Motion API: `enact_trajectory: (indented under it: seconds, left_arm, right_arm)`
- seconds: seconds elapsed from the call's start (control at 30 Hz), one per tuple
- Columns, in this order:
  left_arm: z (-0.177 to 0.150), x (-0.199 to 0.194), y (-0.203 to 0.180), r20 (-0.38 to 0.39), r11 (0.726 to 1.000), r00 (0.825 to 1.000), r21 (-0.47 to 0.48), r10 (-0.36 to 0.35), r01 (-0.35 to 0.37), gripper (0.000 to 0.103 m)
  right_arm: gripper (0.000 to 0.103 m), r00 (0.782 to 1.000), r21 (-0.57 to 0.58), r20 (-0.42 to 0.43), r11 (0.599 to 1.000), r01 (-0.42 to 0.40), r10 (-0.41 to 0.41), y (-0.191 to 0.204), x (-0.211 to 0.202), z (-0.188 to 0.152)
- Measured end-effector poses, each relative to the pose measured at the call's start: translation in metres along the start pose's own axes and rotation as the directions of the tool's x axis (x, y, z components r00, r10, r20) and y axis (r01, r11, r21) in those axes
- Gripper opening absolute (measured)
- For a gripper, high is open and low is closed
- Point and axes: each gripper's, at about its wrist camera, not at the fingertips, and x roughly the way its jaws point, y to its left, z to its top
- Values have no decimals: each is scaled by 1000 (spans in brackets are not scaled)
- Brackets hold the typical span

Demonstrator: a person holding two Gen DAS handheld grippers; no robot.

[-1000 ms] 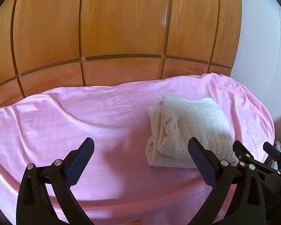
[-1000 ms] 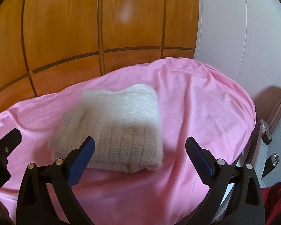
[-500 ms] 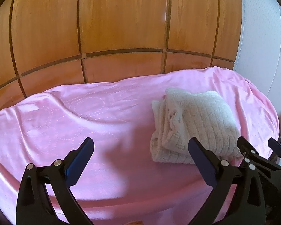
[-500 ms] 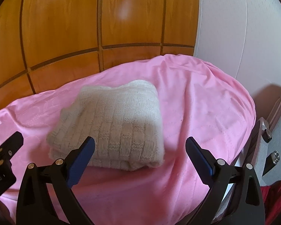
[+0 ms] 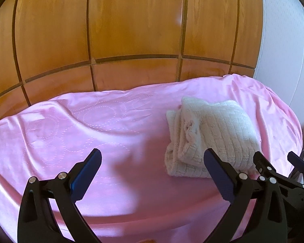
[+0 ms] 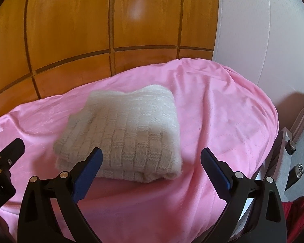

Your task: Fold small clothes

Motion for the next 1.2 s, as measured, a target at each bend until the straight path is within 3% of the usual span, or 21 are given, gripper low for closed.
enact_trajectory:
  seconds: [1.2]
  left_arm:
    - [3,-7,-1,26,1000,999,1,-19,19,100]
  right_arm:
    - [96,1000,10,1,1000,-9,9,3,-2,-1]
